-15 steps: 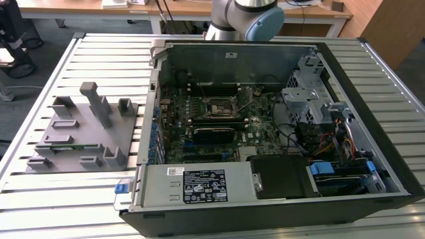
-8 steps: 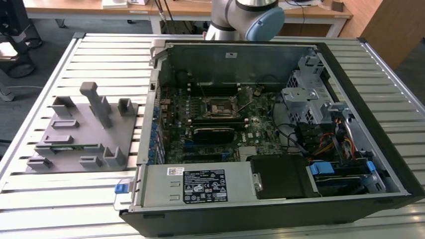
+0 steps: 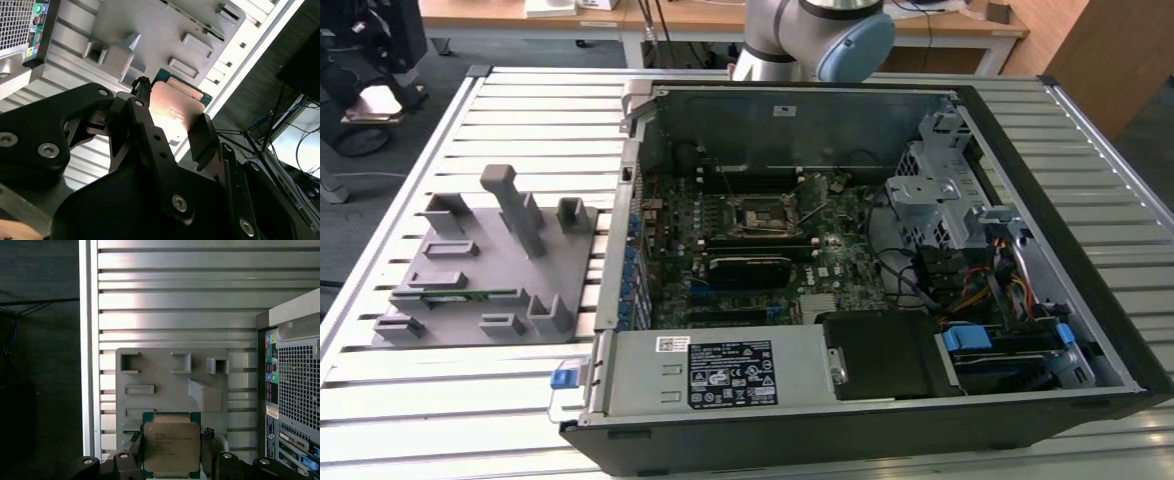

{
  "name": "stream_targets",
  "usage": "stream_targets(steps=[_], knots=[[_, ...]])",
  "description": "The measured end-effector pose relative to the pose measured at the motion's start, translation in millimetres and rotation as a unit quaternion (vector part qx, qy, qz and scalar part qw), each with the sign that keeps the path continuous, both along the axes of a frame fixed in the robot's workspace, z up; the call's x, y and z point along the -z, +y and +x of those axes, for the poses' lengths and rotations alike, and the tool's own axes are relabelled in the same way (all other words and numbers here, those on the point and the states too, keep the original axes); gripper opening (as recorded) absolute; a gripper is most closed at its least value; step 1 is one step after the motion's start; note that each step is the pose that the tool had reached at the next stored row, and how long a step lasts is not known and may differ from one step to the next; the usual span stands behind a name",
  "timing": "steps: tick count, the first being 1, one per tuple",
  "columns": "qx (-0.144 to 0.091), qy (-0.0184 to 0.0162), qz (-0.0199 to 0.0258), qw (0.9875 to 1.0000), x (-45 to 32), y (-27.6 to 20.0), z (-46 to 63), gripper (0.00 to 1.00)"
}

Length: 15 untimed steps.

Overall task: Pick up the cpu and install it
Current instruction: 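Pick up the cpu and move it towards the insertion slot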

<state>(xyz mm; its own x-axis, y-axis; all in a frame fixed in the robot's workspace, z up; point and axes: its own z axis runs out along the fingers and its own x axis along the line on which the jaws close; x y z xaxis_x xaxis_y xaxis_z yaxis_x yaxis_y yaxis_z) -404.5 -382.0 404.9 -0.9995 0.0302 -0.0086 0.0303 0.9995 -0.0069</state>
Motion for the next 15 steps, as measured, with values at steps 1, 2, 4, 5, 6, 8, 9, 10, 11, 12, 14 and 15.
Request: stream_targets(steps=[1,2,4,5,6,8,9,10,11,12,14,15], knots=[[0.000,0.0001,-0.0001,1.0000,0.0,0.0,4.5,0.54],[0.000,0.0000,0.0000,1.0000,0.2,0.0,9.0,0.54],[0.000,0.0000,0.0000,1.0000,0.4,0.0,18.4,0.54],[0.000,0.0001,0.0000,1.0000,0.5,0.0,22.9,0.54],[0.000,0.0000,0.0000,1.0000,0.6,0.0,27.4,0.54],[0.000,0.0001,-0.0001,1.0000,0.8,0.0,36.4,0.54],[0.000,0.0000,0.0000,1.0000,0.9,0.0,40.7,0.54],[0.000,-0.0001,0.0000,1.0000,1.0,0.0,44.6,0.54],[0.000,-0.0001,0.0000,1.0000,1.2,0.0,49.0,0.54],[0.000,0.0000,0.0000,1.0000,1.4,0.0,53.8,0.54],[0.000,-0.0001,0.0000,1.0000,1.7,0.0,62.2,0.54],[0.000,-0.0001,0.0000,1.0000,1.9,0.0,66.7,0.54]])
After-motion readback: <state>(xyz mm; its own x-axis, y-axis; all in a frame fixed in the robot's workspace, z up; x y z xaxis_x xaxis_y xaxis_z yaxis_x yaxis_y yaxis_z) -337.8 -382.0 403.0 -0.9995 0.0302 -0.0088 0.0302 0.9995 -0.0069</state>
